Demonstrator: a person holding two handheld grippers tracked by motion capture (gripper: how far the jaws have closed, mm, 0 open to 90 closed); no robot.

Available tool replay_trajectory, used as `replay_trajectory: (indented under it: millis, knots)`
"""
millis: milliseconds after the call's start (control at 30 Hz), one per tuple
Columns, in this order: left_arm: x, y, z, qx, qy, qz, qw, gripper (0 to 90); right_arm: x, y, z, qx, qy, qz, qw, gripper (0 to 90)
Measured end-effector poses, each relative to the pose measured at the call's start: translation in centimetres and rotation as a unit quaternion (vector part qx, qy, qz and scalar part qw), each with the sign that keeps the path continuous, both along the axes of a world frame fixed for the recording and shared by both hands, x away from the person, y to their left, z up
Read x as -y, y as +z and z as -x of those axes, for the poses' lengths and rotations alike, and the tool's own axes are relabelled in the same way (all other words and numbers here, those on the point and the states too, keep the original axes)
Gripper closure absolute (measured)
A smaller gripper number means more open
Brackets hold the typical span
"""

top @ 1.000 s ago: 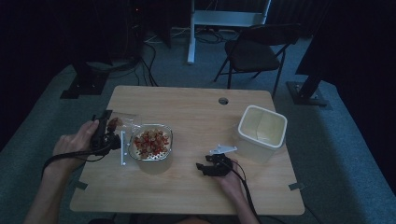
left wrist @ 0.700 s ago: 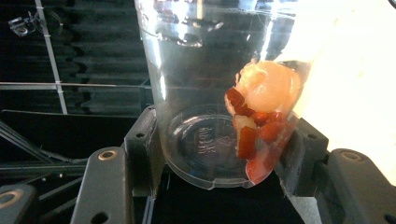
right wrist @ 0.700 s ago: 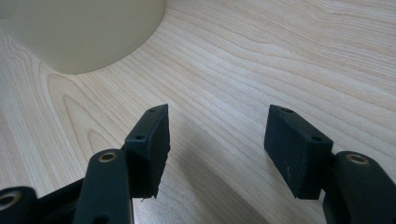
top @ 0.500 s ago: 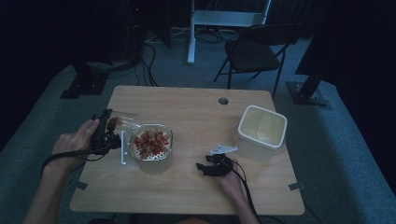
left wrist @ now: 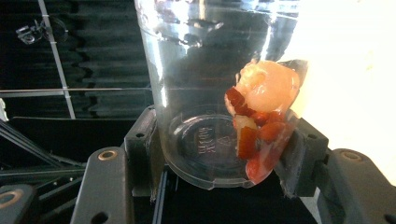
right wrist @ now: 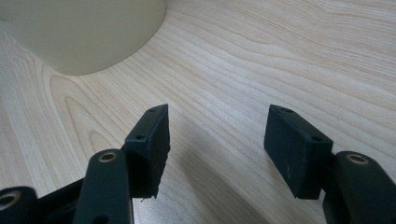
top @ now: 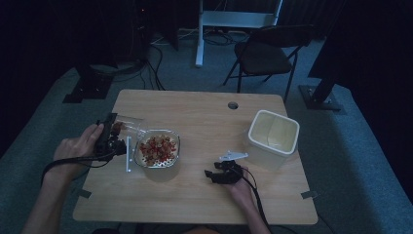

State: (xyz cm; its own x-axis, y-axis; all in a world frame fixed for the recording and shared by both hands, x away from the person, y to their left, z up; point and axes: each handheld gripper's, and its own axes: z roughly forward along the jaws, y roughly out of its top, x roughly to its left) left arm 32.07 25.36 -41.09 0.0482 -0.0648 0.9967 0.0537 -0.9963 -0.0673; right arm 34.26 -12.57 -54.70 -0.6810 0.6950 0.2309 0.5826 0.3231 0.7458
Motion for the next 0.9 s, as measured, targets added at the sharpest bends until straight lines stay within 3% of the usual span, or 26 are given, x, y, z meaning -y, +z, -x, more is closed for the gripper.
replay_trajectory:
  millis: [900]
  knots:
    - [0.18,-0.17,-0.11,0.004,-0.003,-0.011,0.9999,42.9,0.12,-0.09,0.0,-0.001,0.0,-0.007,1.0,39.8]
